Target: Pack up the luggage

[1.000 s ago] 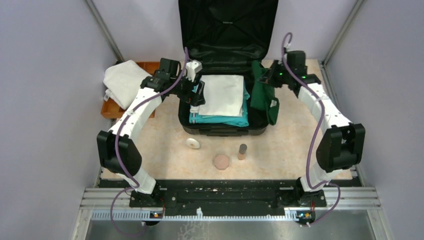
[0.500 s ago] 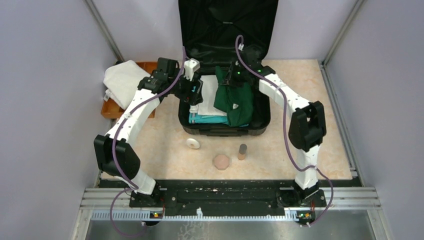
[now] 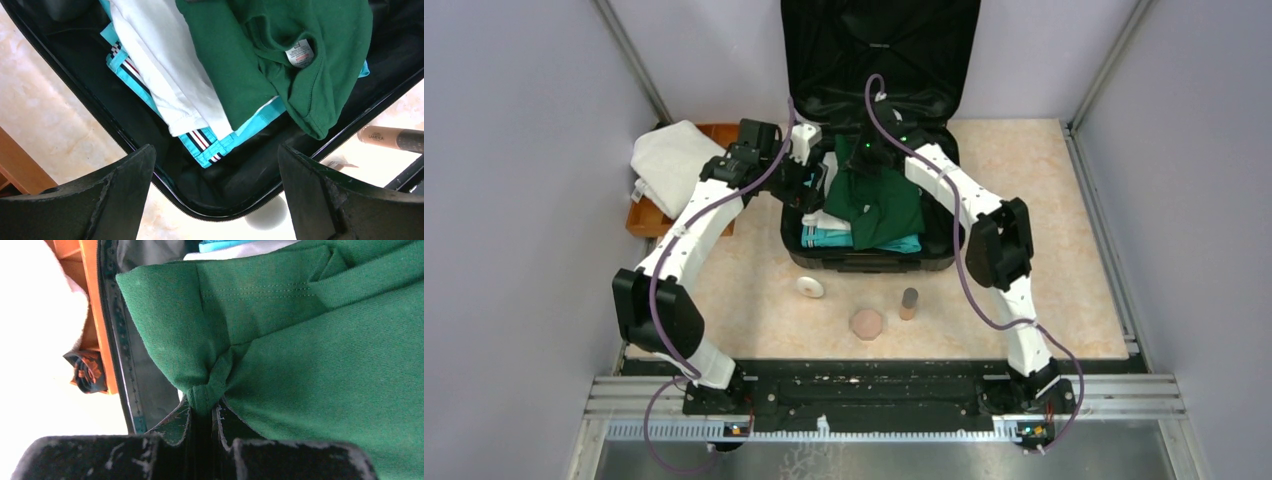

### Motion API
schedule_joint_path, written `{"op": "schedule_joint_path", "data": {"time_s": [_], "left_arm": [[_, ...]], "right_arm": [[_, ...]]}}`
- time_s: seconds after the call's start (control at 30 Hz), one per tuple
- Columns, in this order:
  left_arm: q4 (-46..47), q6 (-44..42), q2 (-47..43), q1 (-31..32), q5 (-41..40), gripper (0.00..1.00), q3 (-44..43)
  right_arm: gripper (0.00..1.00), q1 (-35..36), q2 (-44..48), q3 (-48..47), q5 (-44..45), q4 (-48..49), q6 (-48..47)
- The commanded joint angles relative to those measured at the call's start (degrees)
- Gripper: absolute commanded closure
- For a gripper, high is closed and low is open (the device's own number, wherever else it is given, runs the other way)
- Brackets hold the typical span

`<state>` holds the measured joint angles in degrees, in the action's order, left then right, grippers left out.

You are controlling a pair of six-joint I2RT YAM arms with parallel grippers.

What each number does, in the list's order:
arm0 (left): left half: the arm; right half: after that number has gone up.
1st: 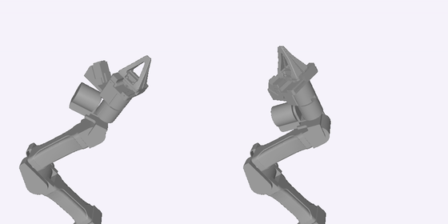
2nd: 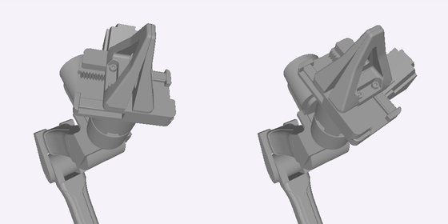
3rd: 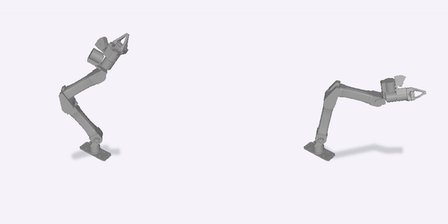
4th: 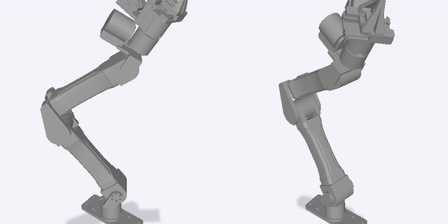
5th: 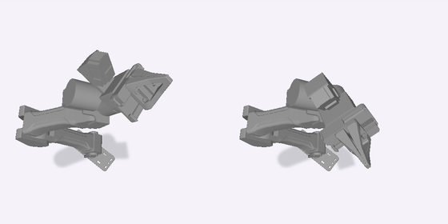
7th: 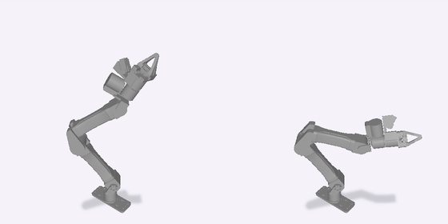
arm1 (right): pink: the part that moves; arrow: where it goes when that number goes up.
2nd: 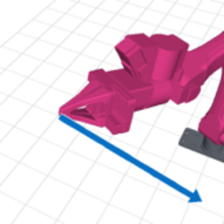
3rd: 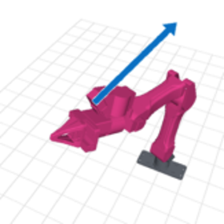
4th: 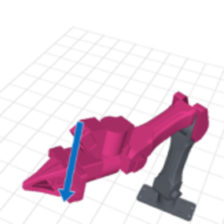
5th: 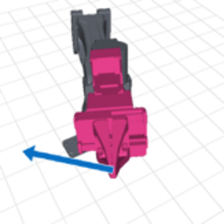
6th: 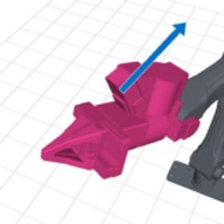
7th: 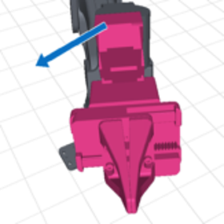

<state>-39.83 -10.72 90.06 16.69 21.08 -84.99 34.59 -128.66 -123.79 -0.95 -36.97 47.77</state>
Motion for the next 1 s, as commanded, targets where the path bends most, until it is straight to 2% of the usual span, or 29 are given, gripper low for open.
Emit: {"op": "schedule_joint_path", "data": {"time_s": [0.0, 0.23, 0.27, 0.33, 0.37, 0.5, 0.57, 0.67, 0.77, 0.9, 0.97], "left_arm": [[1.65, -0.62, -2.7, -0.59, -0.3, 0.02, 0.95], [1.61, -0.46, -3.08, -0.73, 0.26, 0.02, 1.77], [1.57, -0.55, -3.19, -0.7, 0.12, 0.02, 1.94], [1.63, -0.89, -3.58, -0.69, -0.01, 0.02, 2.36], [1.74, -1.03, -3.76, -0.7, -0.03, 0.02, 2.64], [2.03, -1.37, -3.81, -0.69, 0.52, 0.02, 2.81], [2.28, -1.14, -3.31, -0.62, 1.53, 0.02, 2.35], [3.04, -1.39, -2.12, -0.56, 5.44, 0.02, 1.74], [4.16, 0.58, -0.09, -0.31, 8.36, 0.02, 0.03], [5.78, 2.55, 4.13, 1.5, 8.65, 0.02, -4.51], [8.89, 3.6, 5.99, 3.06, 6.76, 0.02, -5.27]], "right_arm": [[1.0, 1.48, -2.41, -5.96, 0.37, 2.5, 5.11], [1.0, 1.1, -8.48, -10.36, -0.41, 3.74, 12.73], [0.9, 0.88, -8.96, -10.23, -0.78, 4.31, 13.49], [0.6, 0.34, -10.01, -10.93, -2.81, 4.5, 13.35], [0.49, 0.15, -10.32, -11.75, -3.95, 4.15, 12.61], [0.2, -0.7, -9.34, -15.71, -8.29, 3.0, 7.02], [0.11, -2.27, -7.29, -16.36, -11.56, 2.91, 4.86], [0.09, -5.87, -1.01, -11.77, -14.41, 3.73, 1.9], [0.11, -9.41, 7.33, -0.68, -17.27, 8.18, 0.66], [0.33, -12.3, 15.32, 12.97, -20.7, 13.27, -0.55], [0.44, -12.53, 18.95, 22.94, -22.02, 16.5, -0.89]]}}
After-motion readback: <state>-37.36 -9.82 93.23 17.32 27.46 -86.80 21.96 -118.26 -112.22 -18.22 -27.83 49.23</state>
